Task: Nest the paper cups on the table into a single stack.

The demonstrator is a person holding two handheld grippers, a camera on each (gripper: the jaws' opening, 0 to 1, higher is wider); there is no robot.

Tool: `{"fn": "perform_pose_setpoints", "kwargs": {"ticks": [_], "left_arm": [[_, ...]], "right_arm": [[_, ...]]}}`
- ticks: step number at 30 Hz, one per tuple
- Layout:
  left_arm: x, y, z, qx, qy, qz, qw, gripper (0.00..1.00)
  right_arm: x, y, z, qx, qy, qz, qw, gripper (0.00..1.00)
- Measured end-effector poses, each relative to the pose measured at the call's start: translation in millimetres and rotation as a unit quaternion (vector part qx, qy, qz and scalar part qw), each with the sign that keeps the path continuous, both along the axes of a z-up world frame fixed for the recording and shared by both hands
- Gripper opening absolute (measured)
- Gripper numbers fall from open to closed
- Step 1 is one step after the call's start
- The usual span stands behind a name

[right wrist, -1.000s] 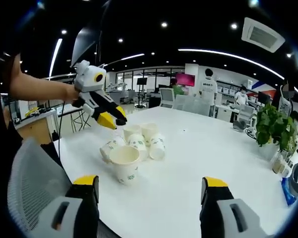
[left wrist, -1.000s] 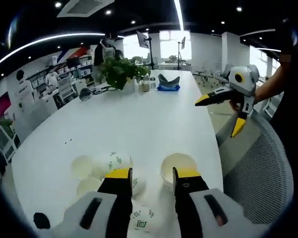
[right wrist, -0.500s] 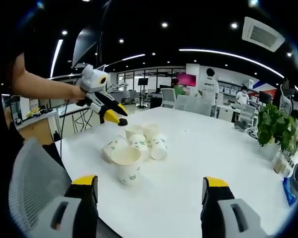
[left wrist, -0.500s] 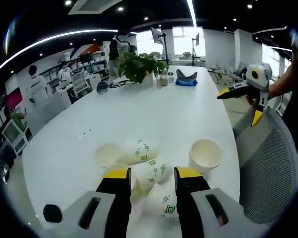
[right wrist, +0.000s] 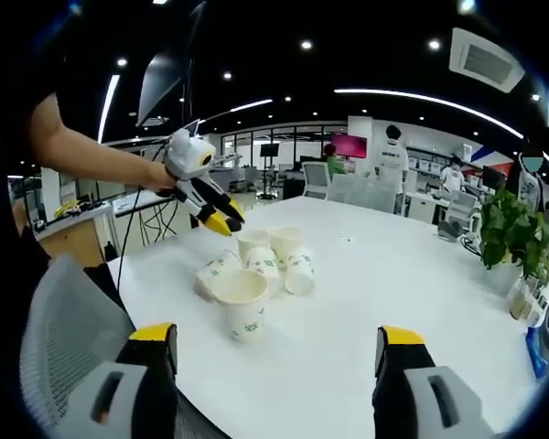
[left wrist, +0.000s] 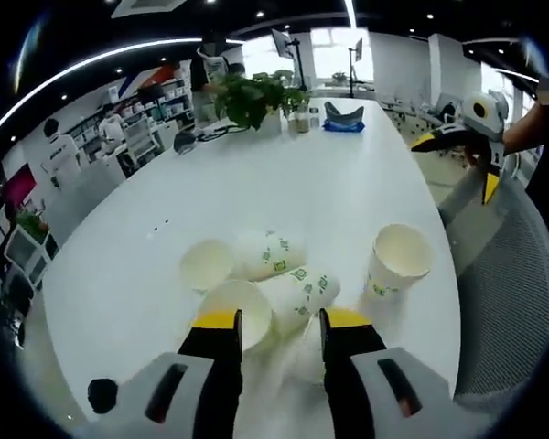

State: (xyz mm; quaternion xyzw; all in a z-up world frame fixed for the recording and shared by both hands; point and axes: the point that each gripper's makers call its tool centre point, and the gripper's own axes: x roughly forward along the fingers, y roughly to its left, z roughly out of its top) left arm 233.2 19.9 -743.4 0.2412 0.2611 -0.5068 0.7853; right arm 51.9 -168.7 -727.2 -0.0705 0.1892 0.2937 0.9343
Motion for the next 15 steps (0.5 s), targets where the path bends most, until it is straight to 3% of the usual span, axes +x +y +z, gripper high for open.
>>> {"fn": "perform_pose_setpoints", "kwargs": {"ticks": [10,15], "left_arm": [[8.6,0.6,-17.2,0.024,0.011,-0.002,0.9997,0.28],[19.7,7.0,-25.9,0.02,0.021,0.011,0.9995,0.25]], "right_arm": [[-0.2,-0.6,-1.5,-0.005,0.001,-0.001,1.0,0.9],[-0.4,0.0,-2.3,-0.007,0.003,0.0,1.0,0.9]]}}
